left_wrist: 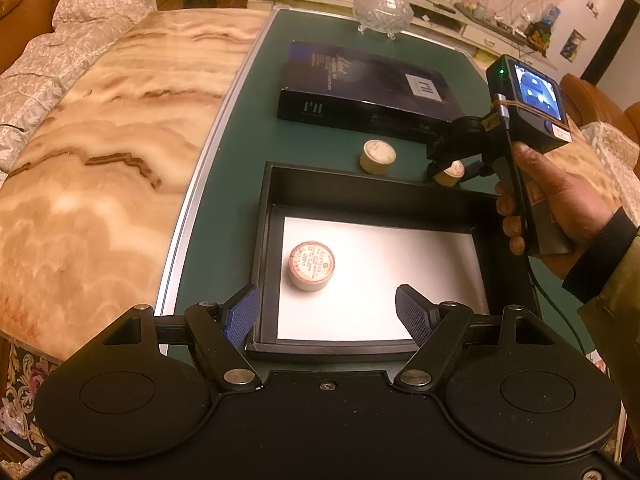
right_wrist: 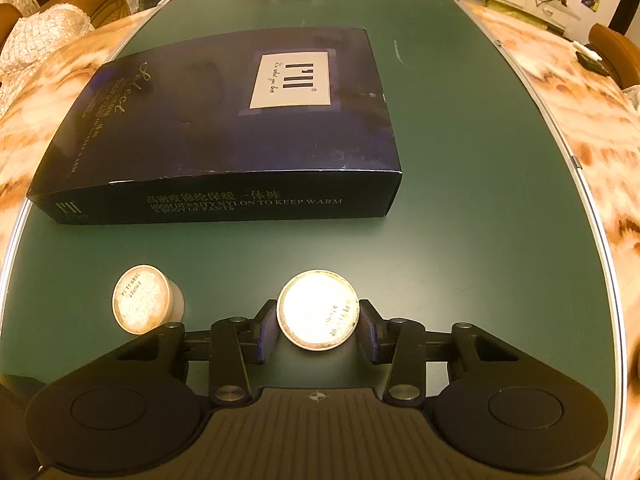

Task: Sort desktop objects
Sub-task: 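Move the right gripper onto the cream jar with white lid and close, then lift the cream jar with the right gripper and carry it over the tray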

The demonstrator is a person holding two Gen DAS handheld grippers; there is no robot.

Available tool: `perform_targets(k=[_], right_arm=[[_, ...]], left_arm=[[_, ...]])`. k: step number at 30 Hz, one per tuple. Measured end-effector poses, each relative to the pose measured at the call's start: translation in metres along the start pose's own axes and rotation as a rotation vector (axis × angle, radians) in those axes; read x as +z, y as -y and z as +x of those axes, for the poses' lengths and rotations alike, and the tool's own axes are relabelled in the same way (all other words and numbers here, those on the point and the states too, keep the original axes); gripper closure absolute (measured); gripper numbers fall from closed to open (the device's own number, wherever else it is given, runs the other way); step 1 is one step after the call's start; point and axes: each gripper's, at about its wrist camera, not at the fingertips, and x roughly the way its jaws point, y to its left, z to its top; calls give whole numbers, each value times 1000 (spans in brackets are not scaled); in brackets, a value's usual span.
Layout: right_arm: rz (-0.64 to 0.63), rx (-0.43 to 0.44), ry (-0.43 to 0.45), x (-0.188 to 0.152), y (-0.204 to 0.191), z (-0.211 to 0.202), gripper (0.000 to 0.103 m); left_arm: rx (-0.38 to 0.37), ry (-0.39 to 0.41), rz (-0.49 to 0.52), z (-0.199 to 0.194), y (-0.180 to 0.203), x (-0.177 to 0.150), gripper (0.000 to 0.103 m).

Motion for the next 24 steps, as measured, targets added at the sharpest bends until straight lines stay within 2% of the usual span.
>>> perform_targets(k=[11, 24], right_arm=[[30, 15, 26, -3, 5, -22, 58], [50, 95, 117, -37, 11, -100, 58]], left_arm=[[16, 13, -13, -2, -6, 1, 29], [54, 30, -47, -12, -20, -6, 29]])
